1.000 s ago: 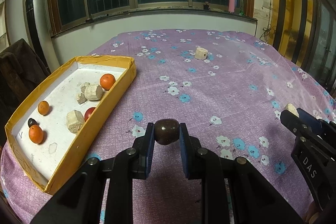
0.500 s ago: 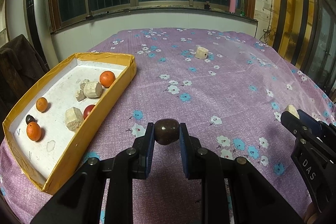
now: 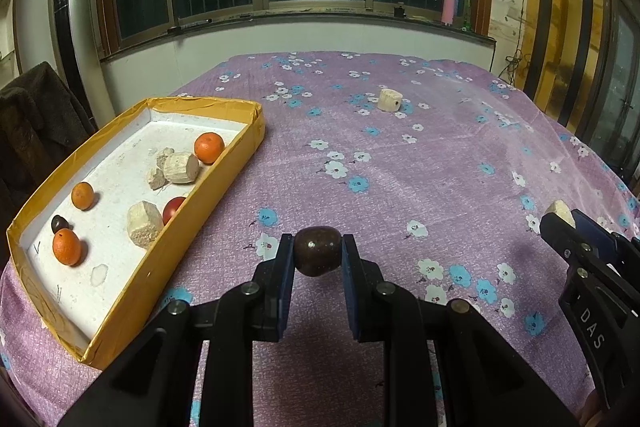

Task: Organize fruits
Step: 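Lift the dark date and cream piece off the cloth with both tools, then carry the dark date and cream piece over the tray with both tools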

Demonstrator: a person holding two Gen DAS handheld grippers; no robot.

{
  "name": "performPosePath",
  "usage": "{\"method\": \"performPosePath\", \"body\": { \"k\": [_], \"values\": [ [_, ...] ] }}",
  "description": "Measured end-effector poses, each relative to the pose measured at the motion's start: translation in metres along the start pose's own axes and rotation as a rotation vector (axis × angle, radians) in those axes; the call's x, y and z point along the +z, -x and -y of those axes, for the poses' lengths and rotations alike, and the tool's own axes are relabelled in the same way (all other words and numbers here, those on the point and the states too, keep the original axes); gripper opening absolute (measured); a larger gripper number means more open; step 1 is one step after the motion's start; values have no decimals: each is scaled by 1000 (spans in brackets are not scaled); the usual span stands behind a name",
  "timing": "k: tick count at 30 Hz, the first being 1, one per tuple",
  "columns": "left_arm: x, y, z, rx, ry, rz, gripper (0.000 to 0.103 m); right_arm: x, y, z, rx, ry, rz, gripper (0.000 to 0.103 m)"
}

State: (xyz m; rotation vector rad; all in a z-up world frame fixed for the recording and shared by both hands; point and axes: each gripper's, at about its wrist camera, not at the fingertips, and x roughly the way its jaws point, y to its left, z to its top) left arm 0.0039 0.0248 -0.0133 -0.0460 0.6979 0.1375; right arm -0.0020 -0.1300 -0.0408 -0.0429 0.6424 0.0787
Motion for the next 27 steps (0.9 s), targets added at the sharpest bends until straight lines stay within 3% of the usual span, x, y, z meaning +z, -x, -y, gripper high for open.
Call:
{"method": "performPosePath", "body": {
  "k": [9,15,22,27],
  "values": [
    [-2,5,-5,15,-4,5,21,0,-1,-1,-2,14,-6,29],
    [-4,13,-29,30,6,-3,21,1,-3,-3,18,32,-13,29],
    [6,31,-85,106,56,29,21,9,2,-33,111,51,-16,29],
    [11,26,-129,178,113,2,21,23,8,-72,210,99,1,29]
  ]
}}
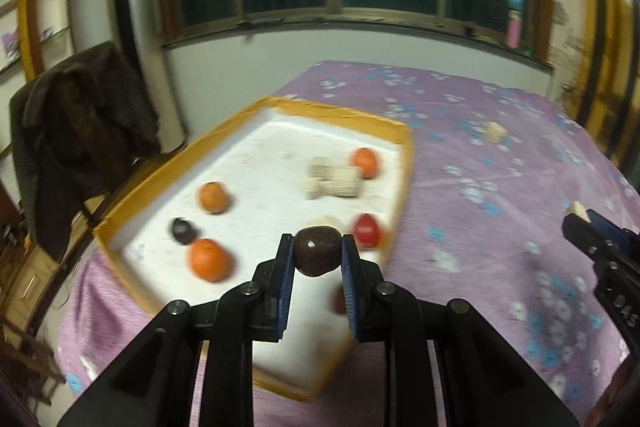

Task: Organize fruits
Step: 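Carry the dark date and cream piece over the tray with both tools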

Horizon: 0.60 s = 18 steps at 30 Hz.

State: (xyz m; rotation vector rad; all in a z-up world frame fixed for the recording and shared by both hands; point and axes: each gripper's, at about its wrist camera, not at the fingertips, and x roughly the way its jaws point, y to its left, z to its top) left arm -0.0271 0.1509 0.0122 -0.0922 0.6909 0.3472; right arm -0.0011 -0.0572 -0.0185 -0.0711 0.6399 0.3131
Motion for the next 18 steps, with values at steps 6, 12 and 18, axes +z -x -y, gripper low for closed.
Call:
{"method": "performPosePath", "body": {
  "k": [6,12,18],
  "values": [
    [8,-15,-34,61,21,-29,21,22,-16,-51,120,39,2,30],
    [17,-28,-54,79,31,-49,21,41,-39,-89,197,58,-20,30],
    [22,-41,-67,84,44,-68,21,56,-58,-112,230,73,-39,30]
  ]
}}
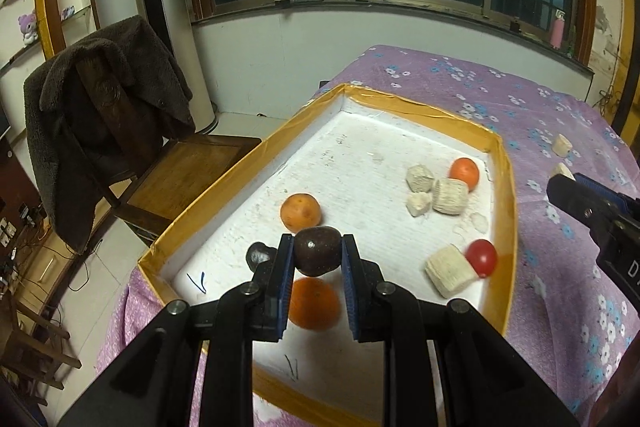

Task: Organize fruits
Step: 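Carry the dark date and cream piece over the tray with both tools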

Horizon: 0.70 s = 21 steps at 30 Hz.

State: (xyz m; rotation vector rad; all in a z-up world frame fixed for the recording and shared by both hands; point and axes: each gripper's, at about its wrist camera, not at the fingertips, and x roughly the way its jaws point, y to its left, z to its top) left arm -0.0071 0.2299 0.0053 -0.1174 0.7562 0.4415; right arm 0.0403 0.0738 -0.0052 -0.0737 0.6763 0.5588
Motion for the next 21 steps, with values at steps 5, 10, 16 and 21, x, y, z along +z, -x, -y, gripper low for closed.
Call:
{"method": "performPosePath", "body": {
  "k": [5,10,16,21],
  "values": [
    [5,-9,-3,2,0,-7,21,12,-17,-8,14,16,-11,30],
    [8,-16,-6,5,2,-18,21,23,-33,-11,21,22,-26,30],
    [10,-25,-18,15,30,-38,21,36,-54,-15,32,30,-43,30],
    [15,-32,-27,23,54,-50,21,46,-75,-20,53,34,-73,30]
  ]
}}
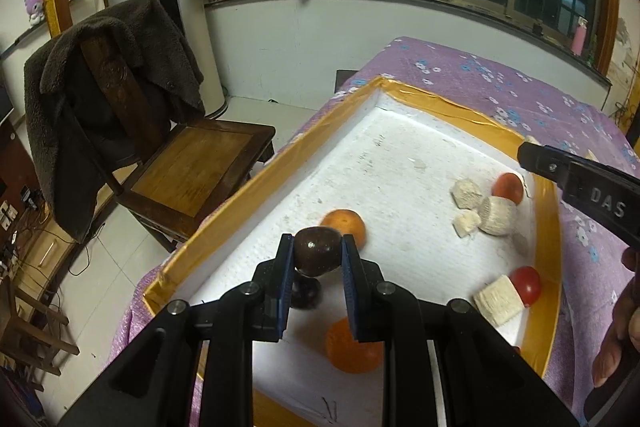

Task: Organize fruits
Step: 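Carry the dark date and cream piece over the tray with both tools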

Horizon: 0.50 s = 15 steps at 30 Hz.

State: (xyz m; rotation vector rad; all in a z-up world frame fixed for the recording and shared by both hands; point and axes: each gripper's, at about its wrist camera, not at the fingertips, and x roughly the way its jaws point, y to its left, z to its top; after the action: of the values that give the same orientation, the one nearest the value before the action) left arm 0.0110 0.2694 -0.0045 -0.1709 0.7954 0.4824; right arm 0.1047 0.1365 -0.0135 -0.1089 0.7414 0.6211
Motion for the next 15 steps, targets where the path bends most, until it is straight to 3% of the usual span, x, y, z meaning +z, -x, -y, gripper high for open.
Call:
{"method": "performPosePath", "body": {
  "k": [15],
  "values": [
    [5,-17,0,-1,-8,-33,21,19,-55,-8,19,16,-86,30]
  ]
}}
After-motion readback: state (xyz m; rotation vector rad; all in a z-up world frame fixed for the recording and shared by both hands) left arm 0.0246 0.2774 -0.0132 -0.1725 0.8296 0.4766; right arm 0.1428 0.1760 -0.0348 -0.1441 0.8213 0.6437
